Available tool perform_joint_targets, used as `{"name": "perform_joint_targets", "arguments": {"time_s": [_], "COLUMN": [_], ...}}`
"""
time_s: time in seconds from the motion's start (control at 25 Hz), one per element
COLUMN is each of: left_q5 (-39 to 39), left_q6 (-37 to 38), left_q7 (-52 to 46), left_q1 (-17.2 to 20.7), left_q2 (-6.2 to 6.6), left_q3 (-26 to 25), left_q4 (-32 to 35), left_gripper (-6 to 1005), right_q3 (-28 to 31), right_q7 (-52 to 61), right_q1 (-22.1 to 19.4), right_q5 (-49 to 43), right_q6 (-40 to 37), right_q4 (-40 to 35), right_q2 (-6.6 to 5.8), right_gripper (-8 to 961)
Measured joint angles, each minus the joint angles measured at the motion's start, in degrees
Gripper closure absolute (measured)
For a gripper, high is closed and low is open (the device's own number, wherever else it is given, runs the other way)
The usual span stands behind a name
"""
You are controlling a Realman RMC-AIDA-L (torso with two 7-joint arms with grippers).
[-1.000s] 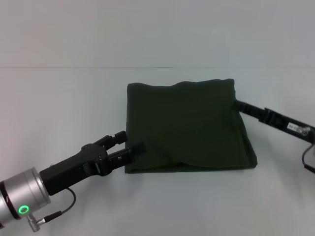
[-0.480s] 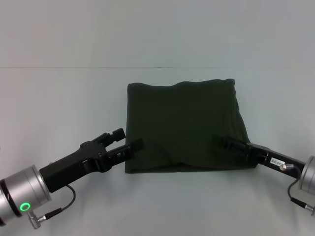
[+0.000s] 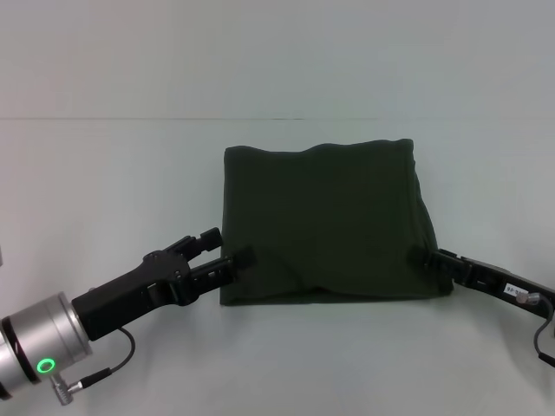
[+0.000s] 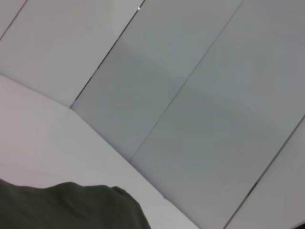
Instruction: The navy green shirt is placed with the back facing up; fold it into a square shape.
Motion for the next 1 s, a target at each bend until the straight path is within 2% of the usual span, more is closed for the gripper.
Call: {"name": "perform_joint_targets", "arguments": {"time_s": [0.2,0.28,0.36,0.48,0.6,0.72,0.88,1.0], "left_q5": [0.24,0.3,0.87,4.95,5.99,6.1,6.26,6.53], "left_q6": [0.71,1.35,2.38,3.56,4.01,3.67,2.27,2.35], "left_q7": [-0.11,-0.02,0.46,2.79,5.69,10.03,13.9,14.38], "left_q1": [0.21,0.28,0.34,1.21,2.84,5.43,7.39,7.56], "left_q2": [0.61,1.49,2.91,4.7,4.54,3.31,2.16,2.12], "left_q3": [0.53,1.48,3.65,5.6,5.29,5.08,5.52,5.63], "left_q4": [0.19,0.36,0.79,3.49,5.77,8.54,9.02,8.7], "left_gripper": [49,49,50,51,53,53,53,52], "right_q3": [3.34,4.99,5.98,5.48,5.08,5.1,5.02,5.45], "right_q7": [-2.76,-5.73,-10.37,-20.82,-28.79,-35.08,-45.59,-52.08], "right_q1": [-1.1,-2.28,-3.79,-6.26,-7.75,-9.11,-10.96,-11.91], "right_q5": [0.03,0.04,-0.09,-1.4,-4.44,-6.69,-9.24,-9.3], "right_q6": [-4.4,-7.89,-11.68,-17.6,-21.58,-22.97,-22.82,-22.21], "right_q4": [-1.1,-2.56,-4.39,-6.67,-6.88,-5.65,-0.84,3.05], "right_q2": [-0.09,-0.1,-0.1,-0.11,-0.04,0.57,1.21,1.23], "right_gripper": [163,162,162,164,166,168,166,163]}}
